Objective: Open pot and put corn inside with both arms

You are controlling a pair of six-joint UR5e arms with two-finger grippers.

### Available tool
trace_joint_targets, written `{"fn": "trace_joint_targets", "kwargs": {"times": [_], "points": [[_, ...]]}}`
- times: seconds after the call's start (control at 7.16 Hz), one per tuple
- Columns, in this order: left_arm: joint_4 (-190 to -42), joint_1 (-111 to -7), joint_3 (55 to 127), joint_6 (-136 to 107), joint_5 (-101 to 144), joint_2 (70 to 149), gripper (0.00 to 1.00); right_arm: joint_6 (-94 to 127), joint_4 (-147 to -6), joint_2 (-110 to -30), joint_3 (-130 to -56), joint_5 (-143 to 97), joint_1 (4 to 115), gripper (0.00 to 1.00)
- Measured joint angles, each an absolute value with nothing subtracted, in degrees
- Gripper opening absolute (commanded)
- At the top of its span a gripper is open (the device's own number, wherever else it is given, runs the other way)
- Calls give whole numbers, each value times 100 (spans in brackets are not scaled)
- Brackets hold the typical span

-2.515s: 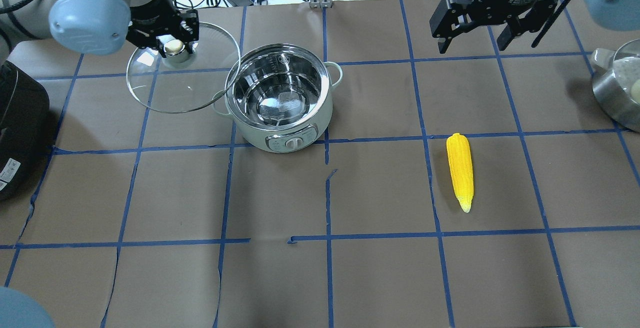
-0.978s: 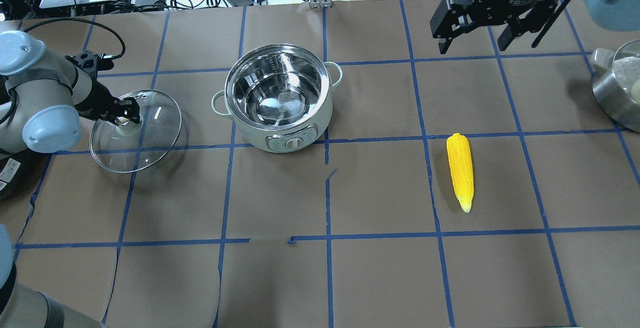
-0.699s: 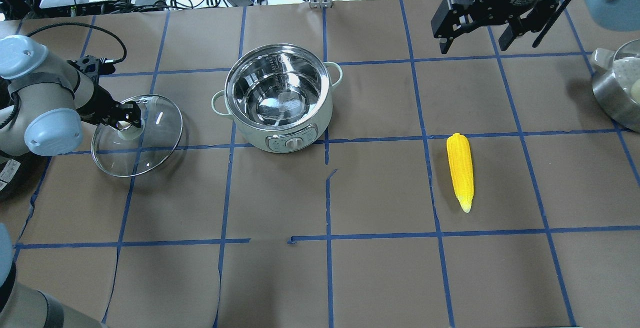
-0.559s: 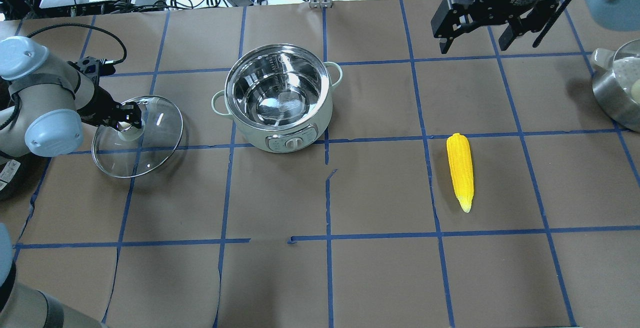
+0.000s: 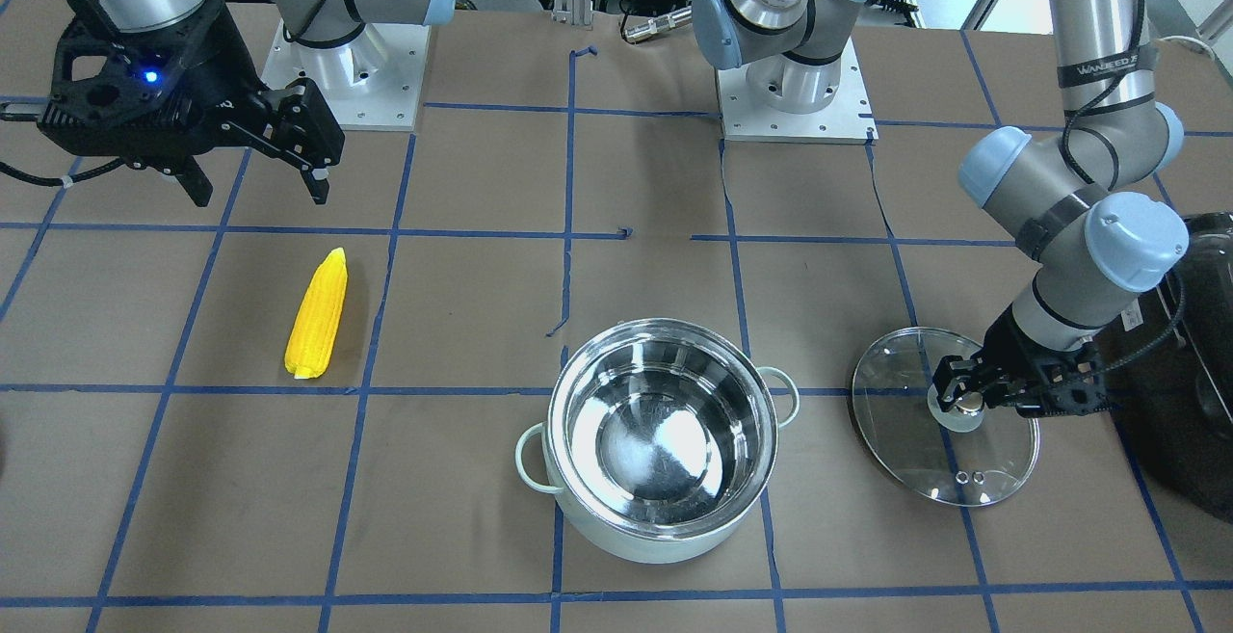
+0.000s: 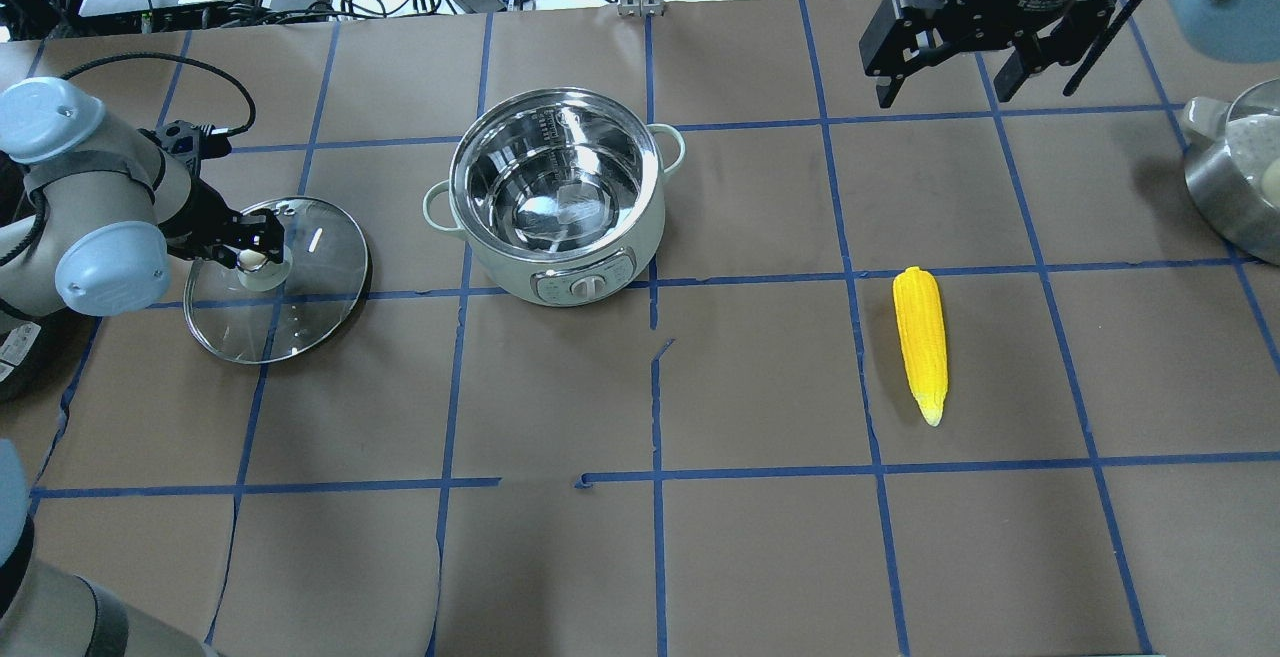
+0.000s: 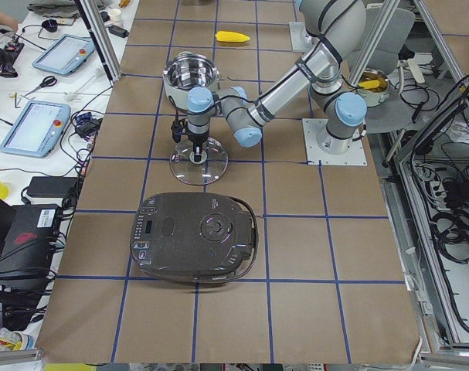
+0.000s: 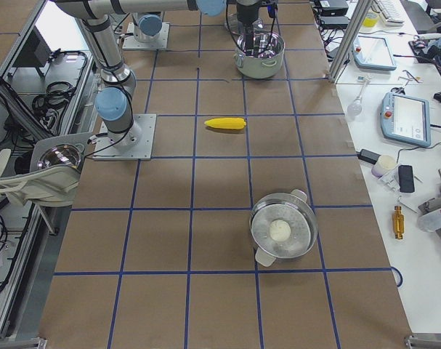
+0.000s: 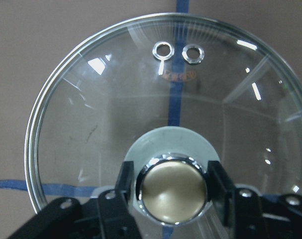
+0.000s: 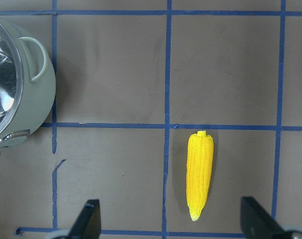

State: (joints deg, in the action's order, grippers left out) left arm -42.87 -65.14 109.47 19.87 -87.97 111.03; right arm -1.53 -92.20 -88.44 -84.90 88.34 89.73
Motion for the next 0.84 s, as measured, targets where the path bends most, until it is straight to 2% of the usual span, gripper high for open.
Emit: {"fn": "trace_joint_targets", "kwargs": {"times": [0.14, 0.56, 0.84], "points": [[-4299, -6538, 10934, 1961, -8817, 11051, 99, -152, -9220, -8844, -8490, 8833, 8973, 100], [-4751, -6991, 10798, 1600, -8813, 10407, 100, -158, -9220, -8844, -8490, 8841, 8968, 100], [-6140, -7759, 10205, 746, -9024, 9703, 100, -158, -9220, -8848, -8496, 8836, 8972, 100]]}}
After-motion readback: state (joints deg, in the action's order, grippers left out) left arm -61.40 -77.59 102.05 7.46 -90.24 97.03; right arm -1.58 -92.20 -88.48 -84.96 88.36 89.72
